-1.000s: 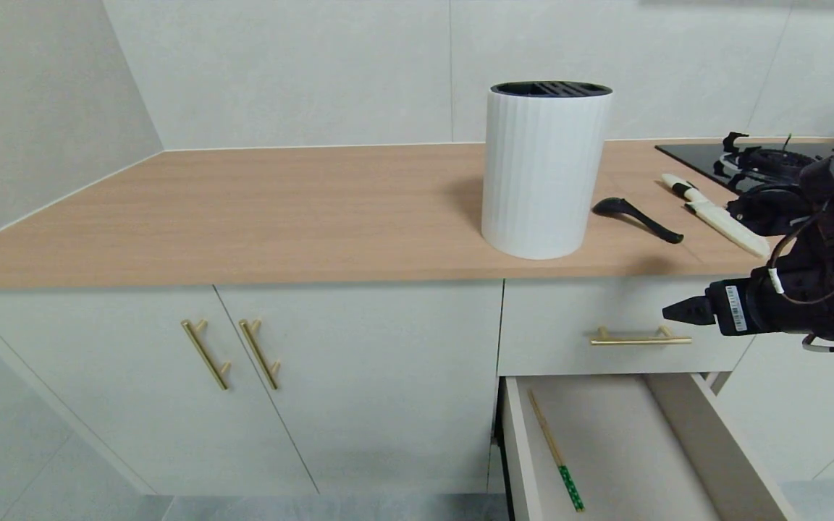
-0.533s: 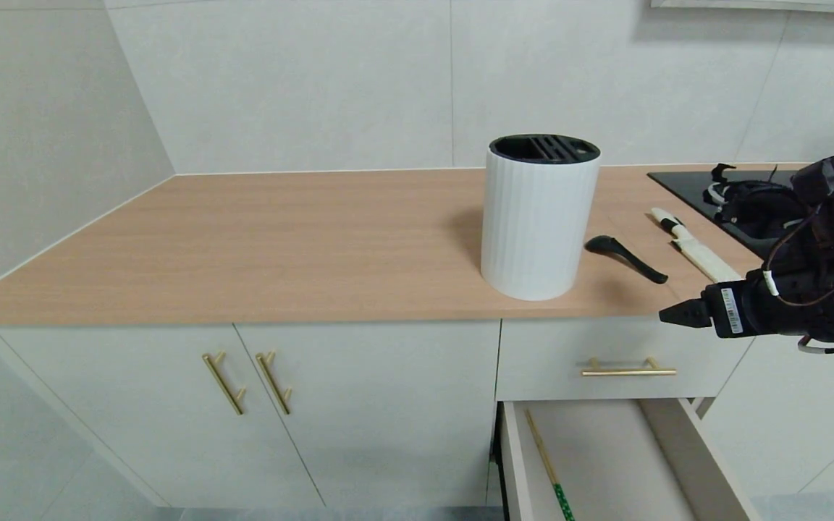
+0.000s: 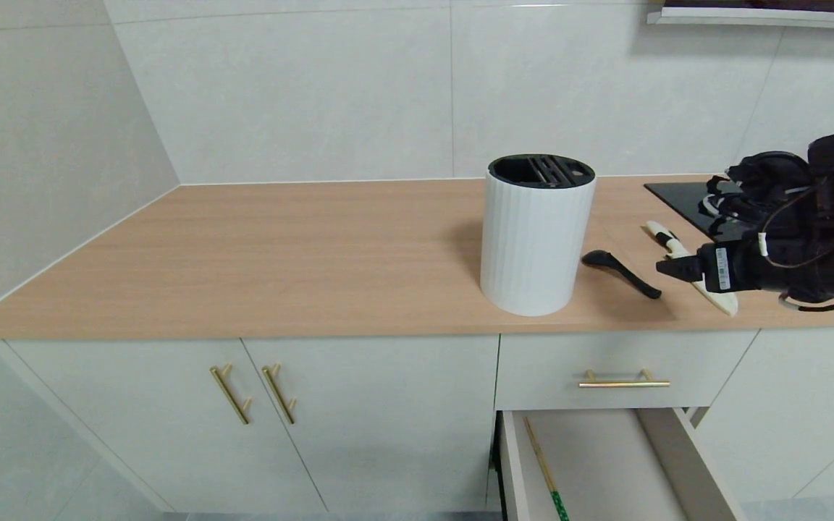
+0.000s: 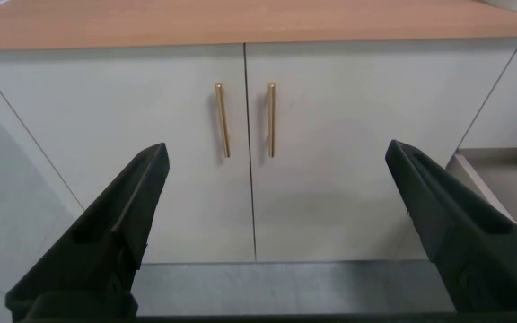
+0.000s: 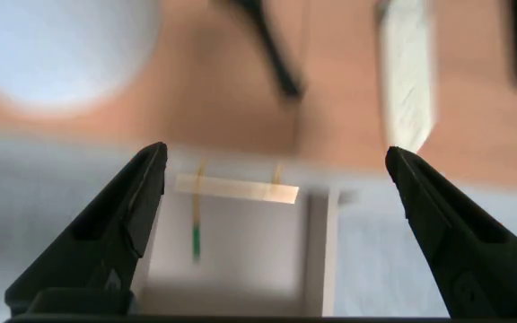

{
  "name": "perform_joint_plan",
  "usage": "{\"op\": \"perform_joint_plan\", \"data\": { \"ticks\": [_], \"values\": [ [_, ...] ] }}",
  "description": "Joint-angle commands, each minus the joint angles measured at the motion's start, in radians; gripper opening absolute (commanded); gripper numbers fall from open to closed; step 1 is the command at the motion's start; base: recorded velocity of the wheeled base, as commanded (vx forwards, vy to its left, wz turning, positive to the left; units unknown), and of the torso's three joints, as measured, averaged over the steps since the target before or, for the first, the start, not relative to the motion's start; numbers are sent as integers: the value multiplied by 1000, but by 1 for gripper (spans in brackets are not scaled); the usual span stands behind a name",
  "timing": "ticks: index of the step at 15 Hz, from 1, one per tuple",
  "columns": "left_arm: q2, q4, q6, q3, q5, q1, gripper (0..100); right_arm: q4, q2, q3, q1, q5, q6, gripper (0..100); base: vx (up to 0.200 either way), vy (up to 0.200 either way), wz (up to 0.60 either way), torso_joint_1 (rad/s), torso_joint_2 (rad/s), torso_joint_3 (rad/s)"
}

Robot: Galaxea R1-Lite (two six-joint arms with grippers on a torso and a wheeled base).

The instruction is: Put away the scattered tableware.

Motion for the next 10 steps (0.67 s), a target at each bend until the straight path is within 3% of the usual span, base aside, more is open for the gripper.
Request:
{"op": "perform_joint_plan", "data": {
  "ticks": [1,5,8,10],
  "values": [
    [0,0,0,0,0,-1,100,-79,94,-30,-36,28,-32,100,0,0,0,0,0,0],
    [0,0,0,0,0,1,100,-271,229,-63,-90,195,-81,100,0,0,0,0,0,0],
    [0,0,0,0,0,1,100,-286,250,-56,-185,433,-104,100,0,0,0,0,0,0],
    [0,0,0,0,0,-1,100,-290,265,-53,-205,505,-109,100,0,0,0,0,0,0]
  ]
}}
